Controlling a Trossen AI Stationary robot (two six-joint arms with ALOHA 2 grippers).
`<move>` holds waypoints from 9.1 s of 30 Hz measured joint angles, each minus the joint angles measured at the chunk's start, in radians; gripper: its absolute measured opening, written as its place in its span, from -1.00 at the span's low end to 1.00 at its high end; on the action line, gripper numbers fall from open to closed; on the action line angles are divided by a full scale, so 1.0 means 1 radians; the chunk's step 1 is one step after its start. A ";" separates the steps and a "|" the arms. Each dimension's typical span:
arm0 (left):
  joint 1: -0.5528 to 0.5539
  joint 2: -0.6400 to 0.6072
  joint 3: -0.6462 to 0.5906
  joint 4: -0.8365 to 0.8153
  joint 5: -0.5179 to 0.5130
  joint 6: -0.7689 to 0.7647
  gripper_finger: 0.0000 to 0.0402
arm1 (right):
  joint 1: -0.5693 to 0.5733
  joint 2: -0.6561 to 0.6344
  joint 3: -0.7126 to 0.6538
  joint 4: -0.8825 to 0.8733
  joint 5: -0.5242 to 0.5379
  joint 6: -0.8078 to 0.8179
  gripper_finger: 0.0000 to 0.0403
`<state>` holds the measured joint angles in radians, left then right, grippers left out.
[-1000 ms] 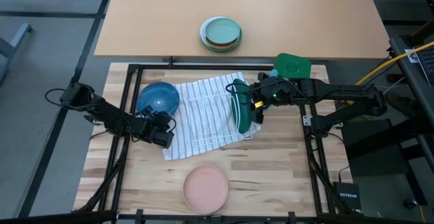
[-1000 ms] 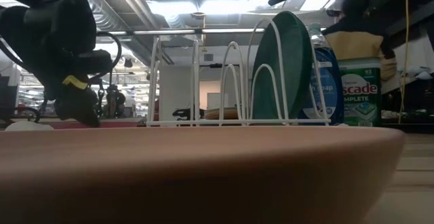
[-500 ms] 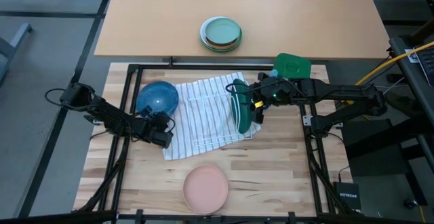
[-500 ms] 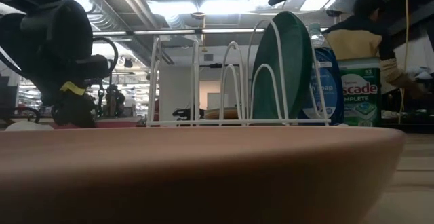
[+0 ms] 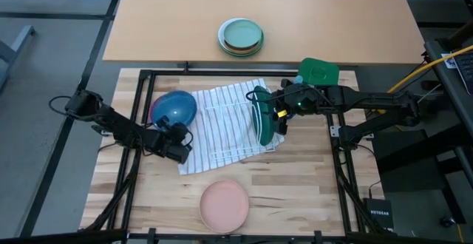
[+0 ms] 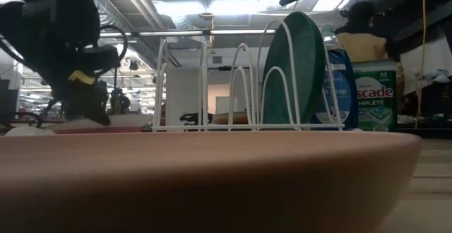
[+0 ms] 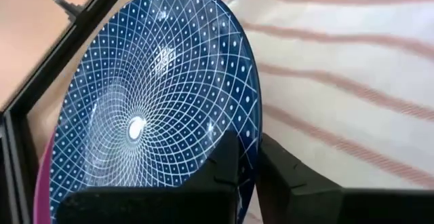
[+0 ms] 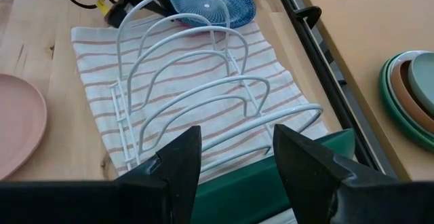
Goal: Sort dishes
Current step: Put the blue plate in the dish rack
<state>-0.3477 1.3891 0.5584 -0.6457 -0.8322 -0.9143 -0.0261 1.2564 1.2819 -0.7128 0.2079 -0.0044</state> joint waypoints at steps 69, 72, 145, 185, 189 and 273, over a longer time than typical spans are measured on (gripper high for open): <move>-0.053 -0.571 0.083 -0.097 0.061 -0.124 -1.00 | 0.000 0.418 0.000 0.924 -0.210 -0.576 -0.08; -0.053 -0.571 0.083 -0.097 0.069 -0.101 -1.00 | 0.000 0.481 0.000 1.029 -0.219 -0.577 -0.08; -0.244 -0.313 0.084 0.051 0.505 0.036 -1.00 | 0.288 0.543 0.000 0.654 -0.085 -0.359 -0.08; -0.357 -0.313 -0.039 -0.241 0.530 -1.377 -0.08 | 0.288 0.542 0.000 0.631 -0.089 -0.360 -0.08; -0.357 -0.313 -0.096 -0.145 0.453 -1.377 -0.08 | 0.288 0.542 0.000 0.631 -0.089 -0.360 -0.08; -0.357 -0.676 0.068 -0.417 0.151 -0.645 -1.00 | 0.288 0.486 0.001 0.642 0.069 -0.332 -0.08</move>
<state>-0.7052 0.7133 0.6263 -1.0623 -0.6810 -1.5595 0.2619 1.7424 1.2827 -0.0711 0.2774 -0.3364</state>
